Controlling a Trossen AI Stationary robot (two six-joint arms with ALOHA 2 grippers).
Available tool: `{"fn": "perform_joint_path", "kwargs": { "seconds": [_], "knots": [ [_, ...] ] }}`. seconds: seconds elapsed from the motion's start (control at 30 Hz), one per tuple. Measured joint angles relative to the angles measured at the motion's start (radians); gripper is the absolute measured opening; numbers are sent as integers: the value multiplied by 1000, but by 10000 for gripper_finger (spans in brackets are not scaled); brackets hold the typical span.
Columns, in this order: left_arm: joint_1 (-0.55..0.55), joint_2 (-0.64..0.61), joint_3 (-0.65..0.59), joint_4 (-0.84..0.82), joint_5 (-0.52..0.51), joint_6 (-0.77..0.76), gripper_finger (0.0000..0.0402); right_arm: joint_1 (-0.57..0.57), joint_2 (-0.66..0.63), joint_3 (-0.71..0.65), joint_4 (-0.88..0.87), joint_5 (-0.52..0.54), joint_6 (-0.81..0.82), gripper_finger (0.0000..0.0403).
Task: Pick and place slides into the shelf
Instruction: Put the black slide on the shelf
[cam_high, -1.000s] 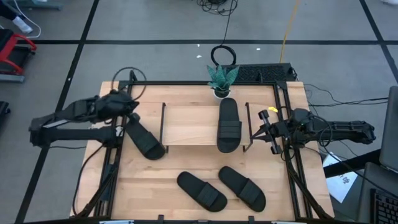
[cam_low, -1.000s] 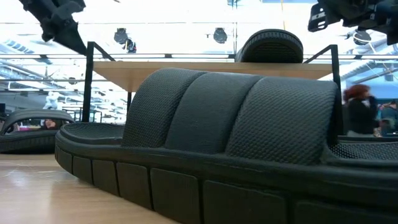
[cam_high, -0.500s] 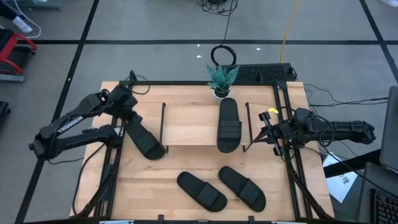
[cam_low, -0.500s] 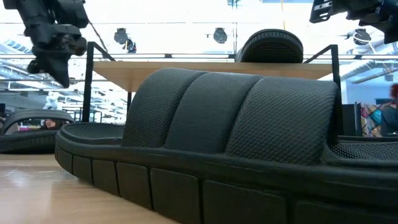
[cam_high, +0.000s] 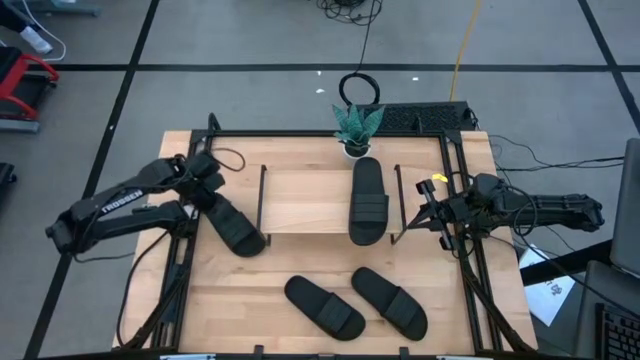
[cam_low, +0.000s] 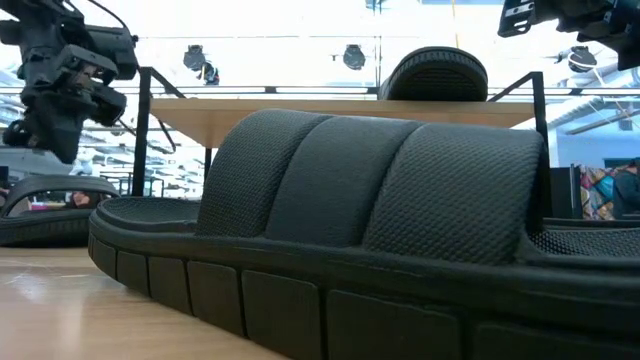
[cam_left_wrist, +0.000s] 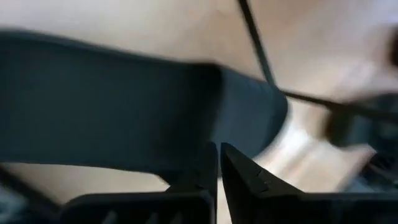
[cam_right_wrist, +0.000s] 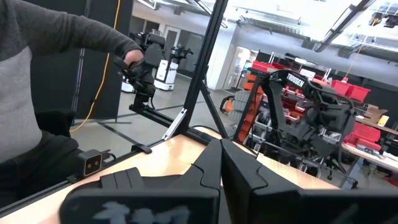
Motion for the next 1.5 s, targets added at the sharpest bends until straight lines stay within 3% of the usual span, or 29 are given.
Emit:
{"fn": "perform_joint_path", "kwargs": {
  "seconds": [0.17, 0.37, 0.6, 0.73, 1.23, 1.5],
  "knots": [
    [-54, -2, -31, 112, 61, -25, 61, 0, 0, 0, 0, 1, 0, 0],
    [-90, -2, -31, 198, 58, -47, 156, 0, 0, 0, -2, 1, 0, 0],
    [-109, 4, -31, 209, -61, -88, 274, 0, 0, 0, -6, 1, 0, 0],
    [-128, 4, -31, 200, -104, -90, 315, 0, 0, 0, -8, 1, 0, 0],
    [-309, 5, -32, 208, -208, -182, 328, 0, 0, 0, -17, 2, 8, 0],
    [-431, 5, -125, 254, -237, -258, 328, 0, 0, 0, -21, 2, 8, 0]
  ]
}}
